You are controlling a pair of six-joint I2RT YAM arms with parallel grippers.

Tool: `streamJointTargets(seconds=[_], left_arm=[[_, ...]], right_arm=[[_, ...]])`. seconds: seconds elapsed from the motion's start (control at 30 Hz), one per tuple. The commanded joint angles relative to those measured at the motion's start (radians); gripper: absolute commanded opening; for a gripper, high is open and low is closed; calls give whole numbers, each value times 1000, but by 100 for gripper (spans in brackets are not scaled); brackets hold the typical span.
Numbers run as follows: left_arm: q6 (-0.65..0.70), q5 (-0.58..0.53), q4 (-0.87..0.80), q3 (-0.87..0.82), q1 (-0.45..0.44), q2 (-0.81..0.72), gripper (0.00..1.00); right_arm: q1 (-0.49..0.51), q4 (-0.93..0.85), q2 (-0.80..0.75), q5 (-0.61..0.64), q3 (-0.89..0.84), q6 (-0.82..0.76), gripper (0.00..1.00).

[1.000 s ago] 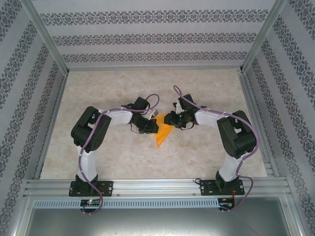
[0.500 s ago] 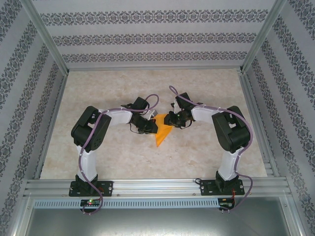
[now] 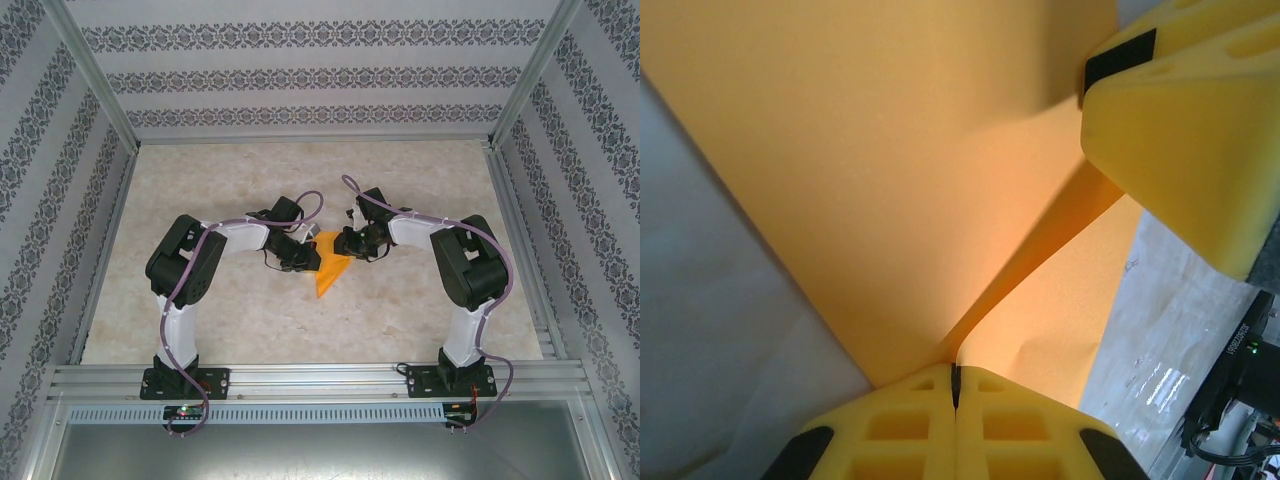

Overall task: Fold a paper plane with a square sheet of paper (pick it up from the middle)
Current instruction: Third fold the triangle at the center of the table.

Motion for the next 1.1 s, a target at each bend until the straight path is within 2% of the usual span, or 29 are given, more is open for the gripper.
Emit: streamJointTargets(seconds=[0.0, 0.5, 0.8, 1.07], left_arm=[[40, -21, -56, 24, 9, 20, 7], [44, -19, -67, 25, 14, 16, 7], [55, -11, -70, 33, 14, 63, 8], [88, -11, -103, 50, 15, 99, 8]], right_arm=[[1, -47, 33, 44, 16, -32, 28], [2, -75, 27, 65, 30, -47, 28], [5, -5, 1, -13, 15, -22, 29], [7, 5, -70, -21, 7, -14, 31]])
